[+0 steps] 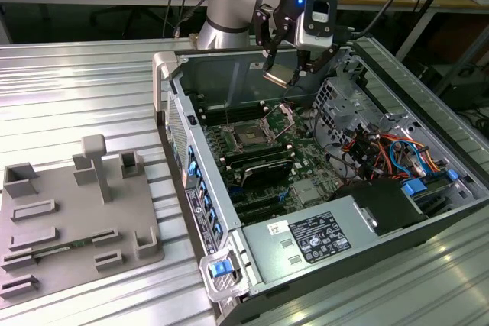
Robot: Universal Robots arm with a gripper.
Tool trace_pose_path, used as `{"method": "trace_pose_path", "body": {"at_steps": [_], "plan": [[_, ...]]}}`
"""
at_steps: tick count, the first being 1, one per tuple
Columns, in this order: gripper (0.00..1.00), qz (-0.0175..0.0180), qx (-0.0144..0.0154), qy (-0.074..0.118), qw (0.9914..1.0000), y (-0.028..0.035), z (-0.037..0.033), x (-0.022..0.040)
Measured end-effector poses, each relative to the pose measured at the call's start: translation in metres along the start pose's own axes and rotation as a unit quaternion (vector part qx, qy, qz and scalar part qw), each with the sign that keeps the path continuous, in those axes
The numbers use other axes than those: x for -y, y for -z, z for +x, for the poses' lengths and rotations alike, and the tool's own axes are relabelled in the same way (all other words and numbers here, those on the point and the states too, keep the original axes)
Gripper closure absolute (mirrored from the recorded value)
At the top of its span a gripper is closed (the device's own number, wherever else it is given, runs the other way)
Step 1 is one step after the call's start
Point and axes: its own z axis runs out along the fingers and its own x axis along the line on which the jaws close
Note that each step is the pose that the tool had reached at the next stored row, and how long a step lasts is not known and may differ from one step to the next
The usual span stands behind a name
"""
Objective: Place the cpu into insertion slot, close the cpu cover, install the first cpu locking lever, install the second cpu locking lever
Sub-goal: 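Place the cpu into insertion slot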
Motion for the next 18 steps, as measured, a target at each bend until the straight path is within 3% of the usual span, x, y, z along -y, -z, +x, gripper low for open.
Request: {"method": "trace_pose_path", "body": {"at_steps": [6,18], "plan": [[0.45,-0.0003,0.0013,-0.014,0.99990,0.0000,0.0006,0.0007],[0.45,-0.0003,0.0013,-0.014,0.99990,0.0000,0.0006,0.0007]]}}
